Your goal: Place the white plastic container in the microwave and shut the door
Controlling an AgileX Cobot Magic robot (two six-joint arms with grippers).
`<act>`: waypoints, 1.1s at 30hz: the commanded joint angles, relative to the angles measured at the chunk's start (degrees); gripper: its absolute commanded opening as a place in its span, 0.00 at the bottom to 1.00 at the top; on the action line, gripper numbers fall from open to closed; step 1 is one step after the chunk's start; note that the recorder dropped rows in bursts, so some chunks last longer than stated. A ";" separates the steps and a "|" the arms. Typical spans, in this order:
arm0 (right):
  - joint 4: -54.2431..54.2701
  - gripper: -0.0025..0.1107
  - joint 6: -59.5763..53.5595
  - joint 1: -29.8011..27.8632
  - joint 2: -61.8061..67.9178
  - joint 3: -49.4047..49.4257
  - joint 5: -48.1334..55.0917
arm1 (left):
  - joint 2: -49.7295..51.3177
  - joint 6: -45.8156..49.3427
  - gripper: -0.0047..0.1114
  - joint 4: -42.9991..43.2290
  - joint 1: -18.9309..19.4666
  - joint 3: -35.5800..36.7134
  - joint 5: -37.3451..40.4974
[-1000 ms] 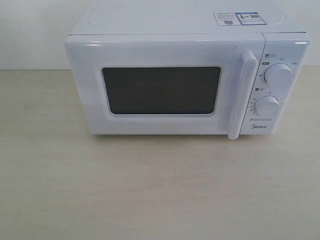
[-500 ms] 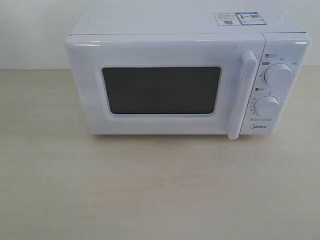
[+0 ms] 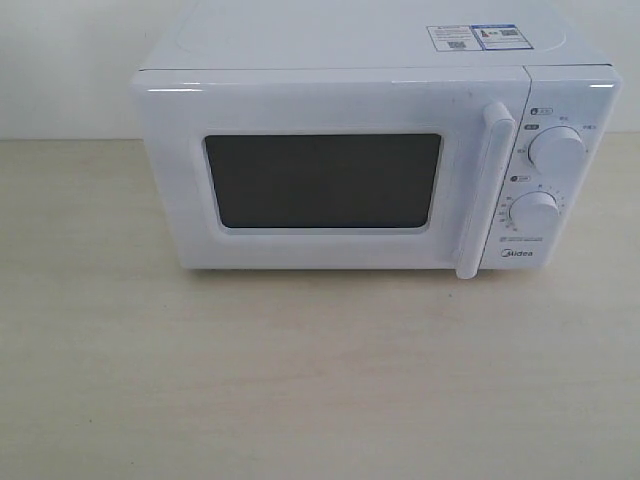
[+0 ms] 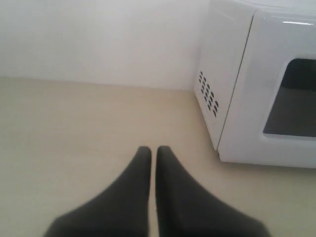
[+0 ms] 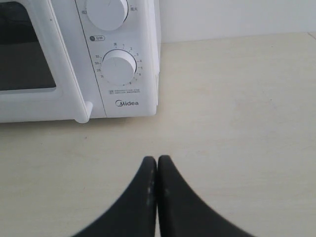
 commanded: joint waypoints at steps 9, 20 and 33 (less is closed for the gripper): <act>0.11 0.02 -0.19 0.11 -0.24 0.23 -1.50 | -0.16 -3.55 0.08 3.92 0.23 0.20 3.35; 0.11 0.02 -0.19 0.11 -0.24 0.23 -1.50 | -0.16 -7.98 0.08 6.25 0.28 0.20 3.35; 0.11 0.02 -0.19 0.11 -0.24 0.23 -1.50 | -0.16 -7.92 0.08 6.25 0.28 0.20 3.35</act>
